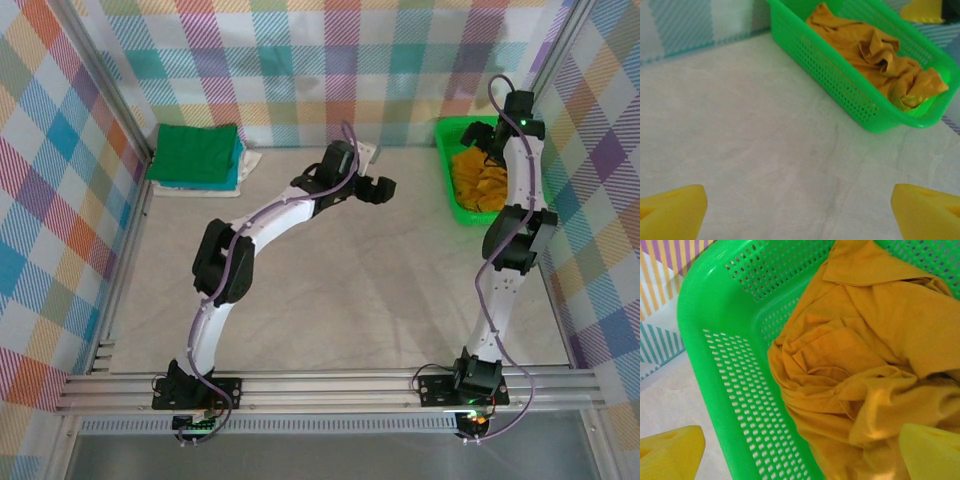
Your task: Fold and stack the t-shirts
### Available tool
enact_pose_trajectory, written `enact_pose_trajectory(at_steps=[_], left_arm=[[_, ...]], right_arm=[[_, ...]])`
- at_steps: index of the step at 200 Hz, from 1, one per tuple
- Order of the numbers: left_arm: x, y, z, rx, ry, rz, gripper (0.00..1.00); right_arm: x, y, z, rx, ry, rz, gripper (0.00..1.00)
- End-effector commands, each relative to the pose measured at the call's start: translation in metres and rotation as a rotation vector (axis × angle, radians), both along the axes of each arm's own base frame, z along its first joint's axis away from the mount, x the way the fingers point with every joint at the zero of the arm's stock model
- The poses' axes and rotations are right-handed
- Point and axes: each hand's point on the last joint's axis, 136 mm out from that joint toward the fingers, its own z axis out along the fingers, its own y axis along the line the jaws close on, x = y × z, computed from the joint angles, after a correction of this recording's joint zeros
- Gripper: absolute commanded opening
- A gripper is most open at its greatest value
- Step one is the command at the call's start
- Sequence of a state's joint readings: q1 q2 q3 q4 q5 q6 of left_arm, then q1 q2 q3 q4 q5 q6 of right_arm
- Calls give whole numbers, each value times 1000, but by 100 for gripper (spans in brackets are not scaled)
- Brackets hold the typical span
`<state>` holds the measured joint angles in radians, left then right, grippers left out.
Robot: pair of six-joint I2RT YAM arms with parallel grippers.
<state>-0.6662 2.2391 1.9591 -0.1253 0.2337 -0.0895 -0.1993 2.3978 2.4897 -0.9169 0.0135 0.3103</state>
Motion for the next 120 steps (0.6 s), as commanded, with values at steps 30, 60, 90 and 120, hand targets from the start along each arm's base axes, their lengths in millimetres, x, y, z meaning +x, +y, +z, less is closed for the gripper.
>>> enact_pose_trajectory(at_steps=[30, 60, 90, 120], left_arm=[[-15, -53, 22, -106, -21, -125, 93], [-22, -53, 11, -98, 14, -132, 91], [-31, -45, 3, -112, 31, -118, 92], [-41, -32, 12, -114, 20, -95, 92]], right_arm=[[-4, 1, -54, 20, 141, -30, 100], [-1, -1, -81, 25, 178, -32, 97], [2, 4, -107, 72, 201, -9, 82], [7, 11, -108, 139, 178, 14, 34]])
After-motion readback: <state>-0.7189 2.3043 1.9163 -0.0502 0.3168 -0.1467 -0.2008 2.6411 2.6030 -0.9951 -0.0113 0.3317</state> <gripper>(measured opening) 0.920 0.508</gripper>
